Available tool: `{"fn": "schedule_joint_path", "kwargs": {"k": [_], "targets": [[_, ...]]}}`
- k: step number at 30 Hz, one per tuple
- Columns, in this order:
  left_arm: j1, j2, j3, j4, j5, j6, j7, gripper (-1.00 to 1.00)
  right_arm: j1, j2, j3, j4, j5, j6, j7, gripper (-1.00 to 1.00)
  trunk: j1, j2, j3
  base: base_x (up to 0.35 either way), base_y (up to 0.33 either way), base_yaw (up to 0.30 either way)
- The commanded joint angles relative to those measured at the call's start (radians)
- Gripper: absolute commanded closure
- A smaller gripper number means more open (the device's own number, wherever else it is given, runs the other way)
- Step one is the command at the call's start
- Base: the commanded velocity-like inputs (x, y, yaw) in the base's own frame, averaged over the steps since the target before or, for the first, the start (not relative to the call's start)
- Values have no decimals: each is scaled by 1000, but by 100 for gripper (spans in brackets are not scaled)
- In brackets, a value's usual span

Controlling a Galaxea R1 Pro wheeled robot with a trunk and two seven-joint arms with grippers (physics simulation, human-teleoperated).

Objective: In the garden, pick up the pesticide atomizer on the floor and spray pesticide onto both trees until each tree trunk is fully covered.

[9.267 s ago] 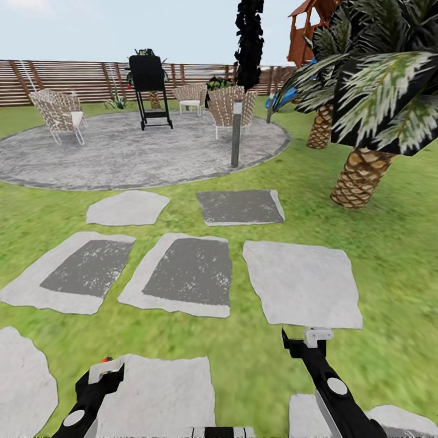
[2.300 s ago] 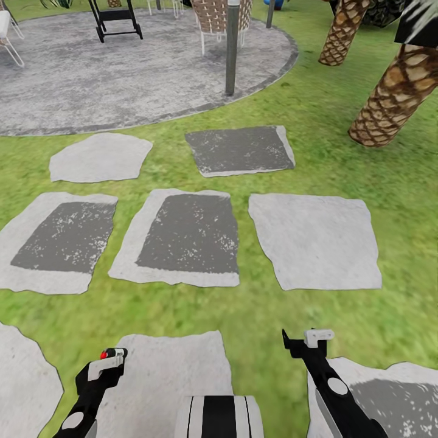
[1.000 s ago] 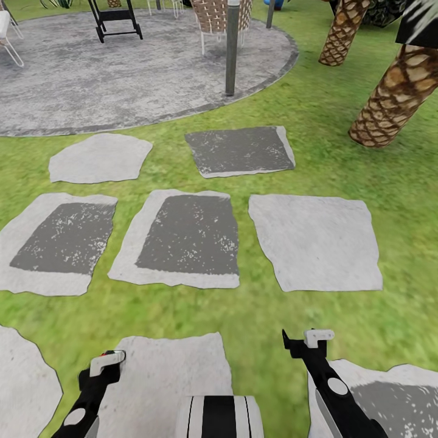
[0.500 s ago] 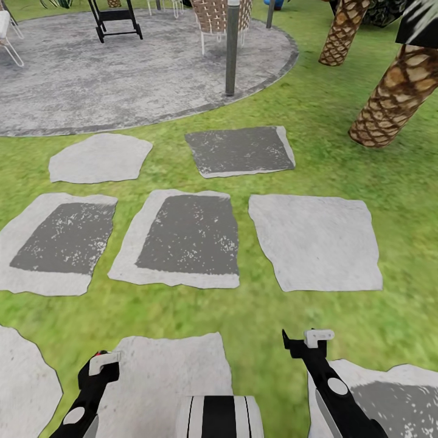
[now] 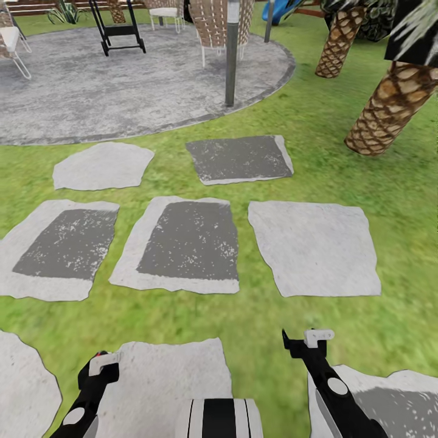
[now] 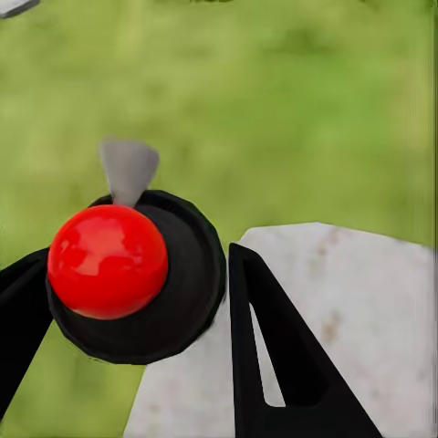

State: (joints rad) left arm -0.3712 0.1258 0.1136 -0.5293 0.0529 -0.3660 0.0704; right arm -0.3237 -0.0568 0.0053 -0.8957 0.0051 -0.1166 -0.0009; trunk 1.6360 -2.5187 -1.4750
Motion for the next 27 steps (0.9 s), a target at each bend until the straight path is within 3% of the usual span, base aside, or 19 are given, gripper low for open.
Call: {"fn": "schedule_joint_path", "kwargs": {"k": [1, 23, 27], "targets": [[0, 0, 0, 0, 1, 0, 0, 100, 0, 0, 0, 0, 0, 0, 1, -100, 0, 0, 4, 0, 0, 0], [2, 1, 7, 1, 4, 5, 0, 100, 2, 0, -1, 4, -3, -3, 2, -100, -10, 5, 89, 0, 0, 0], [27, 2, 6, 7, -4, 3, 2, 100, 2, -8, -4, 68, 2, -13, 2, -100, -12, 6, 108, 0, 0, -108]]}}
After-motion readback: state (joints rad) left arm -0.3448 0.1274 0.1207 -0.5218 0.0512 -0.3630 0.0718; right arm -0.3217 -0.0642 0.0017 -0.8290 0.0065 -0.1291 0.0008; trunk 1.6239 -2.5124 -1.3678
